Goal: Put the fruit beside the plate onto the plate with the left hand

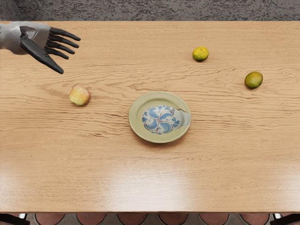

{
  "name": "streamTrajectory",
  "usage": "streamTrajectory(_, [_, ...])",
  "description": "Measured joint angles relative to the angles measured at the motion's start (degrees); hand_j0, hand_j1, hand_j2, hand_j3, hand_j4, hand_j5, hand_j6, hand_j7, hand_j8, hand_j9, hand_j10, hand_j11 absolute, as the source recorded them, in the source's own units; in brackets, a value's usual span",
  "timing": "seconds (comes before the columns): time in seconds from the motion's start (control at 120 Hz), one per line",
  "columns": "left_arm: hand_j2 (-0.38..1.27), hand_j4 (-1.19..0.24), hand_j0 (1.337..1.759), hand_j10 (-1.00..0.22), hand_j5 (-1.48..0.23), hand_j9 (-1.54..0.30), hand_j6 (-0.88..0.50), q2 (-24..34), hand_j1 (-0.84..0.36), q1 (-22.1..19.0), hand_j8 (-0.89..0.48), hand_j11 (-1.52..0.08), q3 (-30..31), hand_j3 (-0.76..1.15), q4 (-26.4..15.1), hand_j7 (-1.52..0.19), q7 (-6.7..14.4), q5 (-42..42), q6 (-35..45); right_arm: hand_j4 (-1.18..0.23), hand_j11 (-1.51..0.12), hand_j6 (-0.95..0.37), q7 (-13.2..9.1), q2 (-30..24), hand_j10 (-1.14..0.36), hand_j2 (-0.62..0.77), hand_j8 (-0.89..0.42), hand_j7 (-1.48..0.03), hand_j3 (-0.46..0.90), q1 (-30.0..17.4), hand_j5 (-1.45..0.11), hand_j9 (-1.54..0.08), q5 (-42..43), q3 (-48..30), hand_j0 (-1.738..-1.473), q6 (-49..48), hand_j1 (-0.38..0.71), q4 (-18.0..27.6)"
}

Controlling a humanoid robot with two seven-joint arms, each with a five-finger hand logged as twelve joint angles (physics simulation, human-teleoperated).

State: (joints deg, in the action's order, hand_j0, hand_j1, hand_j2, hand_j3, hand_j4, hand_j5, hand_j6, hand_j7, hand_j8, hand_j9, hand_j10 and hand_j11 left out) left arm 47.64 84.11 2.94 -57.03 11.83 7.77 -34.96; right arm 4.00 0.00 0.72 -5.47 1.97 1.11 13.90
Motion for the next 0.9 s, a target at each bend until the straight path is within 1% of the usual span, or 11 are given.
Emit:
streamTrajectory(0.15, [0.05, -0.25, 1.658, -0.25, -0.32, -0.32, -0.25, 0.2, 0.06, -0.6, -0.25, -0.32, -0.1, 0.00, -0.3, -0.32, 0.1, 1.5, 0.0, -0.03, -0.04, -0.03, 0.0, 0.0, -0.03, -0.01, -0.03, -0.04, 0.00, -0.6, -0.04, -0.04, 0.0, 0.2, -1.658, 0.1, -0.31, -0.3])
streamTrajectory(0.283, [0.05, -0.25, 1.658, -0.25, -0.32, -0.32, -0.25, -0.2, 0.05, -1.0, -0.25, -0.32, 0.0, 0.00, -0.3, -0.32, 0.0, 8.2, 0.0, -0.03, -0.04, -0.03, 0.0, 0.0, -0.03, -0.01, -0.03, -0.04, 0.00, -1.5, -0.04, -0.04, 0.0, 0.3, -1.658, 0.1, -0.31, -0.4])
streamTrajectory(0.35, [0.05, -0.25, 1.658, -0.25, -0.32, -0.32, -0.25, -0.4, 0.05, -1.9, -0.25, -0.32, 0.0, 0.00, -0.3, -0.32, 0.0, 11.2, -0.1, -0.03, -0.04, -0.03, 0.0, 0.0, -0.03, -0.01, -0.03, -0.04, 0.00, -1.7, -0.04, -0.04, 0.0, 0.3, -1.658, 0.1, -0.31, -0.4])
streamTrajectory(0.4, [0.05, -0.25, 1.658, -0.25, -0.32, -0.32, -0.25, -1.4, 0.05, -2.6, -0.25, -0.32, 0.1, 0.00, -0.3, -0.32, 0.0, 13.7, -0.1, -0.03, -0.04, -0.03, 0.0, 0.0, -0.03, -0.01, -0.03, -0.04, 0.00, -1.7, -0.04, -0.04, -0.1, 0.3, -1.658, 0.1, -0.31, -0.4])
streamTrajectory(0.483, [0.05, -0.25, 1.658, -0.25, -0.32, -0.32, -0.25, -3.1, 0.05, -2.4, -0.25, -0.32, 0.8, 0.00, -0.6, -0.32, 0.0, 17.4, 1.4, -0.03, -0.04, -0.03, 0.0, 0.0, -0.03, -0.01, -0.03, -0.04, 0.00, -1.8, -0.04, -0.04, -0.1, 0.3, -1.658, 0.1, -0.31, -0.4])
streamTrajectory(0.575, [0.05, -0.25, 1.658, -0.25, -0.32, -0.32, -0.25, -3.4, 0.05, -2.9, -0.25, -0.32, 2.6, 0.00, -1.6, -0.32, 0.0, 19.7, 9.5, -0.03, -0.04, -0.03, 0.0, 0.0, -0.03, -0.01, -0.03, -0.04, 0.00, -1.8, -0.04, -0.04, 0.0, 0.3, -1.658, 0.1, -0.31, -0.4])
streamTrajectory(0.65, [0.05, -0.25, 1.658, -0.25, -0.32, -0.32, -0.25, -6.3, 0.05, -2.8, -0.25, -0.32, 4.9, 0.00, -3.0, -0.32, -0.2, 20.9, 17.8, -0.03, -0.04, -0.03, 0.0, 0.0, -0.03, -0.01, -0.03, -0.04, 0.00, -1.8, -0.04, -0.04, -0.1, 0.3, -1.658, 0.1, -0.31, -0.5])
streamTrajectory(0.683, [0.05, -0.25, 1.658, -0.25, -0.32, -0.32, -0.25, -6.6, 0.05, -2.7, -0.25, -0.32, 6.4, 0.00, -4.1, -0.32, -0.3, 22.3, 22.3, -0.03, -0.04, -0.03, 0.0, 0.0, -0.03, -0.01, -0.03, -0.04, 0.00, -1.9, -0.04, -0.04, -0.1, 0.3, -1.658, 0.1, -0.31, -0.5])
streamTrajectory(0.75, [0.05, -0.25, 1.658, -0.25, -0.32, -0.32, -0.25, -6.7, 0.05, -2.6, -0.25, -0.32, 8.9, 0.00, -7.0, -0.32, -0.3, 24.4, 29.9, -0.03, -0.04, -0.03, 0.0, 0.0, -0.03, -0.01, -0.03, -0.04, 0.00, -1.9, -0.04, -0.04, -0.1, 0.3, -1.658, 0.1, -0.31, -0.5])
streamTrajectory(0.833, [0.05, -0.25, 1.658, -0.25, -0.32, -0.32, -0.25, -6.8, 0.05, -1.9, -0.25, -0.32, 12.9, 0.00, -12.7, -0.32, -0.4, 25.8, 40.0, -0.03, -0.04, -0.03, 0.0, 0.0, -0.03, -0.01, -0.03, -0.04, 0.00, -1.9, -0.04, -0.04, -0.1, 0.3, -1.658, 0.1, -0.31, -0.5])
streamTrajectory(0.9, [0.05, -0.25, 1.658, -0.25, -0.32, -0.32, -0.25, -8.2, 0.06, -2.1, -0.25, -0.32, 15.1, 0.00, -15.9, -0.32, -0.4, 26.4, 45.3, -0.03, -0.04, -0.03, 0.0, 0.0, -0.03, -0.01, -0.03, -0.04, 0.00, -1.9, -0.04, -0.04, -0.1, 0.3, -1.658, 0.1, -0.31, -0.5])
